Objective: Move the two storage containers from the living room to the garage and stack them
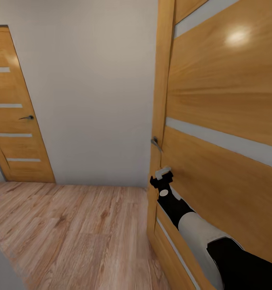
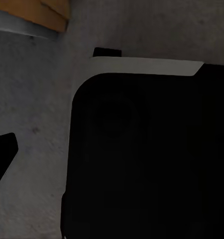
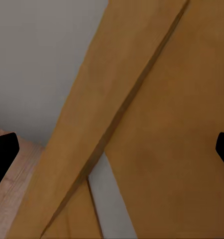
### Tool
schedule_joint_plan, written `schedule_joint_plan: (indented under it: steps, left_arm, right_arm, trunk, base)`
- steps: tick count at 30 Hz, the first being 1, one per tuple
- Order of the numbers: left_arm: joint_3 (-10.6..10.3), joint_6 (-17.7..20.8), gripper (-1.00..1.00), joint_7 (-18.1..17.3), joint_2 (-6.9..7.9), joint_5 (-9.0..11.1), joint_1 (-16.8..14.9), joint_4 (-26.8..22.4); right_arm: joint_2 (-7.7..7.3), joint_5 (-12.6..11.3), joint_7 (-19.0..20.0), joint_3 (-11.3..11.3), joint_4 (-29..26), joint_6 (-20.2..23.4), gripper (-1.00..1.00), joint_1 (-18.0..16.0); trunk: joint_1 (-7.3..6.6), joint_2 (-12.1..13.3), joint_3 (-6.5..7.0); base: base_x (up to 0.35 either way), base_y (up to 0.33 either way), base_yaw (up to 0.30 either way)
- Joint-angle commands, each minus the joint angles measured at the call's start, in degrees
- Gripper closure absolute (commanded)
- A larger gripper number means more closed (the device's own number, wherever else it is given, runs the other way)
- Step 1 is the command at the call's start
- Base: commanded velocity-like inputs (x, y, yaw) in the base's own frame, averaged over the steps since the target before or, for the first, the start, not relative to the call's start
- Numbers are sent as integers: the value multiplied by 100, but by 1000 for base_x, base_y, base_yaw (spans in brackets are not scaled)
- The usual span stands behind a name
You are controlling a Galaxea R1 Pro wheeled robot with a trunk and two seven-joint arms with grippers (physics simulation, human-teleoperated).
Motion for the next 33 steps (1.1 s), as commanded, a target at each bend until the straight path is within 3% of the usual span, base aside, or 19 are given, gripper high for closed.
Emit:
schedule_joint_plan:
  steps: [1,10,33]
  left_arm:
    - [3,-4,-100,3,-2,58,1,-5]
    - [6,-4,-100,3,-8,54,1,-11]
    - [11,-4,-100,3,-8,55,1,-5]
  right_arm:
    - [0,33,-54,-9,14,0,-100,-5]
    - [0,32,-54,-9,17,0,-100,-7]
    - [0,30,-54,-5,20,0,-100,-5]
  trunk:
    - [3,-2,-5]
    - [3,-2,-5]
    - [3,-2,-5]
  base:
    - [317,0,0]
    - [227,0,0]
    - [5,-49,0]
